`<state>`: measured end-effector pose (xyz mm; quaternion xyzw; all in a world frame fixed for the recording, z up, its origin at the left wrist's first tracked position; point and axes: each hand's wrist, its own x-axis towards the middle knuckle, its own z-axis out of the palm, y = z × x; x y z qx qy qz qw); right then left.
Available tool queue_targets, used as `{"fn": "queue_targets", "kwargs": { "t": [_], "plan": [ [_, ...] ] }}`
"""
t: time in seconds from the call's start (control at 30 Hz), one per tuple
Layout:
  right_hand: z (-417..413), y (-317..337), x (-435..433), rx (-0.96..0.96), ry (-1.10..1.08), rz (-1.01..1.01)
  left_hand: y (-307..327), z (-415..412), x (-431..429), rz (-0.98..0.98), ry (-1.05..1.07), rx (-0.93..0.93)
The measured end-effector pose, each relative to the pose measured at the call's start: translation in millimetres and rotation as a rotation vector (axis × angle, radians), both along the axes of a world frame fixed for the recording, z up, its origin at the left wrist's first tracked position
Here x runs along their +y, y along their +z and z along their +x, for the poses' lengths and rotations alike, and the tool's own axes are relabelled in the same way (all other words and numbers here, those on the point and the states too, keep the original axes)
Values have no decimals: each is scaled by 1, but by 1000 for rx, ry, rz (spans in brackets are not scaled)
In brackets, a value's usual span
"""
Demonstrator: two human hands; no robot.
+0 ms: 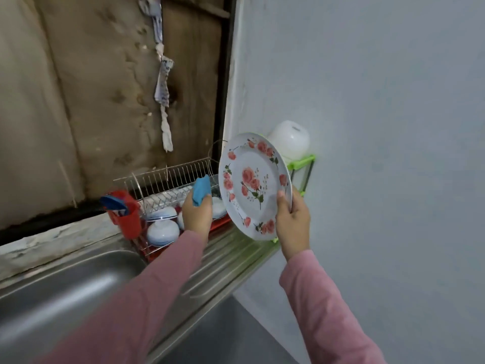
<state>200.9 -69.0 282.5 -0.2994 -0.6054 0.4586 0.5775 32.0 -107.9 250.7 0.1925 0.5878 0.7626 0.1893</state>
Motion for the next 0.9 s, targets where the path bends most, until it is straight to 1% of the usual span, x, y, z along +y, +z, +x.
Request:
{"fn": "queue_targets", "kwargs": {
  "t": [0.07, 0.17, 0.37, 0.57, 0.7, 0.9],
  "plan": [
    [-8, 10, 29, 6, 26, 32, 9, -11, 30, 21, 30, 14],
    [-18, 18, 70, 49, 67, 27, 12, -25, 62, 32, 85, 24],
    [-66, 14, 144, 81, 92, 60, 4, -52, 107, 31, 221, 18],
    [-132, -3, 226, 19, 180, 71, -6, -78, 158, 40, 328, 25],
    [-169, 0, 259, 5, 282, 139, 2, -98, 187, 40, 430, 61],
    [-222, -3, 294, 36, 361, 154, 3, -119, 225, 0, 534, 58]
  ]
}}
